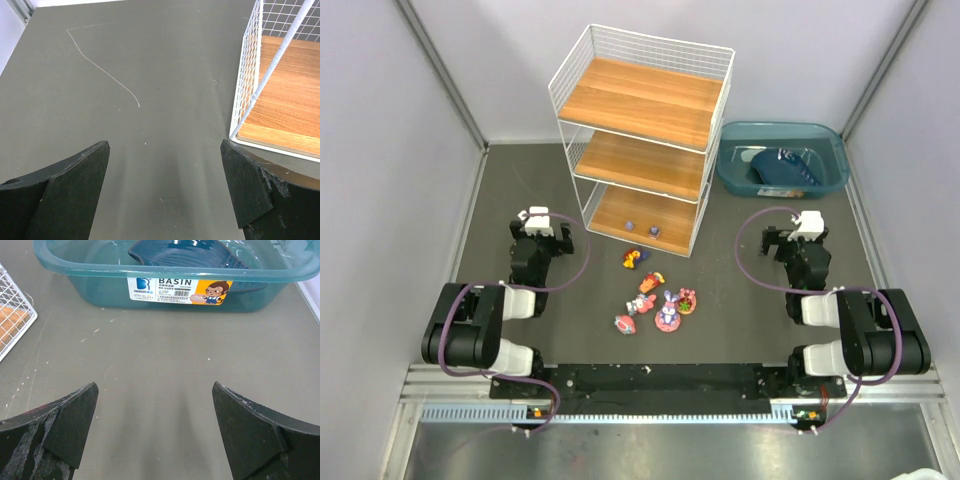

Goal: Place and organize the plastic toys onto the shelf

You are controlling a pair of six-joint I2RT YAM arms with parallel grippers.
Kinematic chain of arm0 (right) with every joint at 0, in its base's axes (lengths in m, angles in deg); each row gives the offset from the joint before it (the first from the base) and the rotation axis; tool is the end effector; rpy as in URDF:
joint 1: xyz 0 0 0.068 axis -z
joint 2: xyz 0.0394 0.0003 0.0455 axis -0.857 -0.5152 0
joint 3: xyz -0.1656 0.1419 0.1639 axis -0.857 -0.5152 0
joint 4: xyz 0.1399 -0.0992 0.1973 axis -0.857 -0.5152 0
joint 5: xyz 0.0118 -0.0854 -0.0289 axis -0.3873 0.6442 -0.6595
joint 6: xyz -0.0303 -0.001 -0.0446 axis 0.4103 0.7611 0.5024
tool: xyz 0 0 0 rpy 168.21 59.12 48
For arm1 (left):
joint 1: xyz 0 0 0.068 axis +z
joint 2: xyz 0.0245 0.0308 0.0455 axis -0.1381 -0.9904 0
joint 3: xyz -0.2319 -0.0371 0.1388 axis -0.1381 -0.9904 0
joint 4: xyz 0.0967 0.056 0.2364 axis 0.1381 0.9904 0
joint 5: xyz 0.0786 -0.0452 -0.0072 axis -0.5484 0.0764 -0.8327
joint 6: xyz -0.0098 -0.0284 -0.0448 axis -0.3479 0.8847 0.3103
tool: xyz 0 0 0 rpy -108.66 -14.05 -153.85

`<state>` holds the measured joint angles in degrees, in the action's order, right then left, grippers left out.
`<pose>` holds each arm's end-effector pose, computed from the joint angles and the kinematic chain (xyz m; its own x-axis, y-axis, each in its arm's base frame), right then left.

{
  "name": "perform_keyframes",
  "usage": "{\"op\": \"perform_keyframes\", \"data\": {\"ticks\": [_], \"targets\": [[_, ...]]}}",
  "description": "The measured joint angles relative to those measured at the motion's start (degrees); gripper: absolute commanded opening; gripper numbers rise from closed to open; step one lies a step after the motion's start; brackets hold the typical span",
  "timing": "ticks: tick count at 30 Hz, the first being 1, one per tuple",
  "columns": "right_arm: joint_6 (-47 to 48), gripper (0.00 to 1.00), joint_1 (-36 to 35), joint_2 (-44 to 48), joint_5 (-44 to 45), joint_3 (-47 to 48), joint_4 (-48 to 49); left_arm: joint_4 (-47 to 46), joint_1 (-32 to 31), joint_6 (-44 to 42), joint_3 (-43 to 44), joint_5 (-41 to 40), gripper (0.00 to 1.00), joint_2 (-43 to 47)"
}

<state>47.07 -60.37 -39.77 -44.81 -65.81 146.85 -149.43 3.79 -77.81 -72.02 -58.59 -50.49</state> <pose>0.2223 0.0034 0.1533 -0.1298 0.0001 -0.9915 0.0325 0.9995 -0.0042 0.2446 -0.0160 0.1610 -0.1155 0.0408 -0.9925 0.0296 0.9989 0.0376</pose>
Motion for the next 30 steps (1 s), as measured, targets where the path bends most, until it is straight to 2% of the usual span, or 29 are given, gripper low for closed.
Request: {"op": "perform_keyframes", "data": {"ticks": [22,25,30], "targets": [[0.00,0.99,0.00,0.00,0.20,0.00,0.02,0.37,0.00,-1.07,-0.24,1.60,0.99,0.96],[0.00,0.99,0.00,0.00,0.28,0.00,0.02,2.69,-0.15,-1.07,-1.68,0.81,0.99,7.30],[-1.11,0.99,-1.16,4.20,5.79,0.04,-4.00,12.55,-0.92,4.90,-1.44,-4.15,0.99,25.27]]}}
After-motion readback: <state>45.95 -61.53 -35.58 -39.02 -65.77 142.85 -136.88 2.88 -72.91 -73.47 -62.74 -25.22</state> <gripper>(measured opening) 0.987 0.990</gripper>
